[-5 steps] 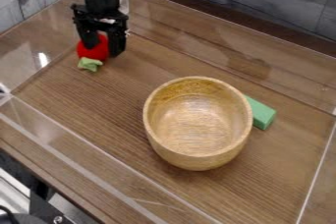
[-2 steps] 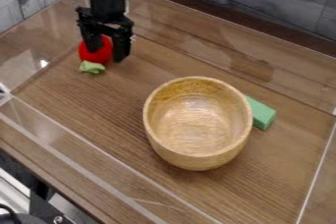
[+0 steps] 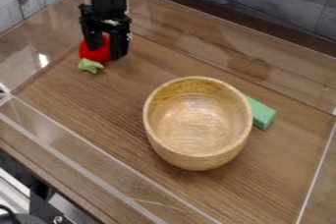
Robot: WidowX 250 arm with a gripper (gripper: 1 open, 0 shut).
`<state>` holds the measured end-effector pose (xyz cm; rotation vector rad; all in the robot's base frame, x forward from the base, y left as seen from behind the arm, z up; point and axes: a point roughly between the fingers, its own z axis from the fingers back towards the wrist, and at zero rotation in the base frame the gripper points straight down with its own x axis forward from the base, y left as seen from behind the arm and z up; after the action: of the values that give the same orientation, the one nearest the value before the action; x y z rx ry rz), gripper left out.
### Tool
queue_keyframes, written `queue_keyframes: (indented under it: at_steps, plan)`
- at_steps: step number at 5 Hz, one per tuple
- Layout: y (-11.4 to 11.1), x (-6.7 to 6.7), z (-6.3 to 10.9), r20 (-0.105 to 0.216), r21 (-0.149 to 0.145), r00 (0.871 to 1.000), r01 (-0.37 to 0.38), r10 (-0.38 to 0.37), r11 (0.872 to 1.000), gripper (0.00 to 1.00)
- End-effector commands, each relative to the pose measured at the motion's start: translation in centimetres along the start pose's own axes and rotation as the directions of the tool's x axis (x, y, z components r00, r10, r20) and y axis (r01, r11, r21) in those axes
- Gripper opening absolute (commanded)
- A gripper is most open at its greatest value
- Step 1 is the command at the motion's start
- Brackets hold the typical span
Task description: Move the red fruit to the right
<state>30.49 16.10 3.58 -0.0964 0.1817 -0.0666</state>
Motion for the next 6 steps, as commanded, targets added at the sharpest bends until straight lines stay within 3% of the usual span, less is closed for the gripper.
queue_keyframes:
  at_steps: [1,3,4,5,6]
  plan:
    - [0.1,0.7,0.4,0.021,0.011,1.0,-0.019,0.018,1.0,1.0]
    - [-1.4,1.7,-0.2,0.023,-0.005,0.999,-0.047,0.047,0.999,1.0]
    - [-0.1,1.6,-0.3,0.02,-0.001,0.999,-0.046,0.046,0.999,0.0]
    - [0.9,1.1,1.2,0.04,0.008,0.997,-0.067,0.067,0.998,0.0]
    - [-0.6,0.3,3.4,0.07,0.007,0.991,-0.116,0.115,0.993,0.0]
